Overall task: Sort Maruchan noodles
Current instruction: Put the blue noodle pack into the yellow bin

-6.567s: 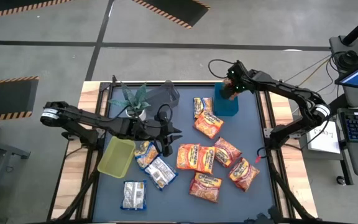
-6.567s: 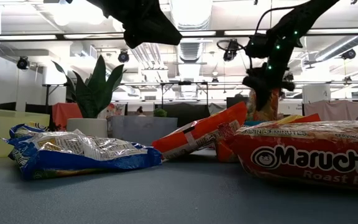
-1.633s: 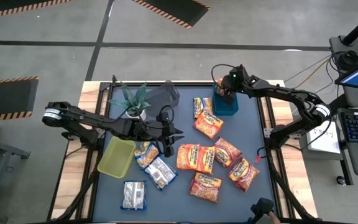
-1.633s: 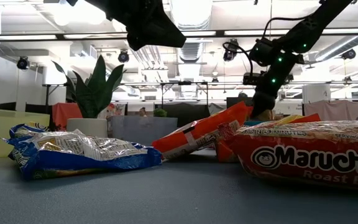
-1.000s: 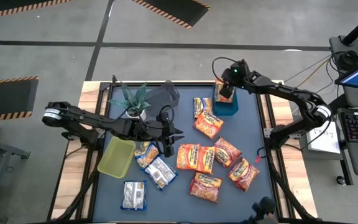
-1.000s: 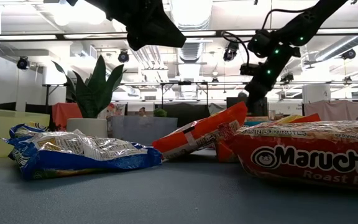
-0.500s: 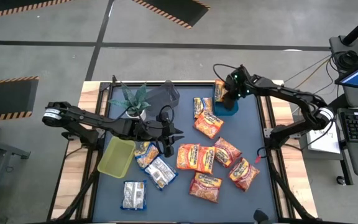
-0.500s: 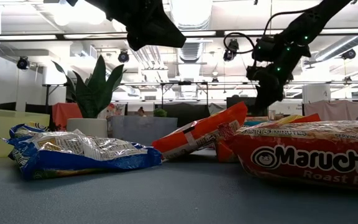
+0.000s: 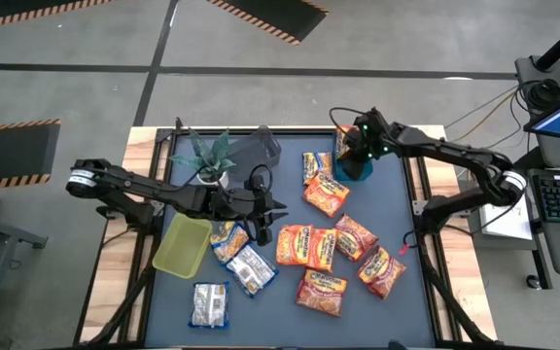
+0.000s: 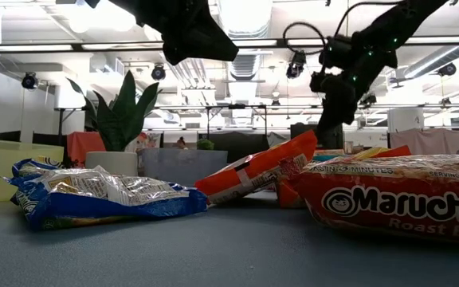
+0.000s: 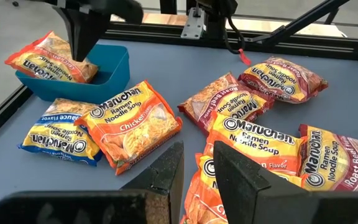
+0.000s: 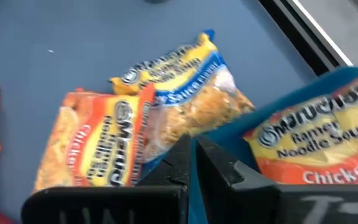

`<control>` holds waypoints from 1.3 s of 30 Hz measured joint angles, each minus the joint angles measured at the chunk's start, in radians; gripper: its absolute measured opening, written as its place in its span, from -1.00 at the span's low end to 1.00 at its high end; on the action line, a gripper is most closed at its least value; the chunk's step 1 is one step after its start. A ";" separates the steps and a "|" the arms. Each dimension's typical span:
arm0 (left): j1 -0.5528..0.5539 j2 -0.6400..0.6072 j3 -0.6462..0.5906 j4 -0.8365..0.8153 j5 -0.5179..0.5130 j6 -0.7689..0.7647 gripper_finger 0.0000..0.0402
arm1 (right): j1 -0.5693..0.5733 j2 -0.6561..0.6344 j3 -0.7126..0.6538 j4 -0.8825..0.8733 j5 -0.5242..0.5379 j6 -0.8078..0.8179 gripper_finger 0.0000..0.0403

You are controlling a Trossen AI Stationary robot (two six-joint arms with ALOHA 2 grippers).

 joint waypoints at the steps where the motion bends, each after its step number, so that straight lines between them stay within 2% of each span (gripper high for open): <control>1: 0.000 0.000 0.000 0.000 0.000 0.000 -0.65 | 0.013 -0.013 0.000 0.000 0.000 0.009 -0.94; 9: 0.000 0.013 -0.002 -0.027 0.001 -0.020 -0.65 | 0.186 -0.125 -0.033 0.025 -0.026 0.043 -0.94; 14: -0.001 0.055 -0.003 -0.037 0.013 -0.061 -0.65 | 0.312 -0.184 -0.147 0.230 -0.026 0.092 -0.94; 19: -0.002 0.099 -0.003 -0.038 0.147 -0.064 -0.65 | 0.417 -0.226 -0.302 0.547 -0.026 0.113 -0.94; 23: -0.003 0.115 -0.003 -0.057 0.291 -0.055 -0.65 | 0.460 -0.247 -0.412 0.807 -0.024 0.120 -0.94; 26: -0.004 0.119 -0.003 -0.101 0.427 -0.086 -0.65 | 0.470 -0.264 -0.456 0.899 -0.025 0.118 -0.94; 28: -0.008 0.118 -0.003 -0.176 0.474 -0.150 -0.65 | 0.469 -0.280 -0.463 0.908 -0.023 0.115 -0.94; 33: -0.026 0.116 -0.003 -0.502 0.464 -0.387 -0.65 | 0.469 -0.329 -0.463 0.914 -0.023 0.075 -0.94; 36: -0.035 0.117 -0.003 -0.655 0.371 -0.536 -0.65 | 0.469 -0.355 -0.460 0.914 -0.023 0.051 -0.94; 39: -0.034 0.117 -0.003 -0.715 0.289 -0.636 -0.65 | 0.469 -0.371 -0.458 0.918 -0.023 0.039 -0.94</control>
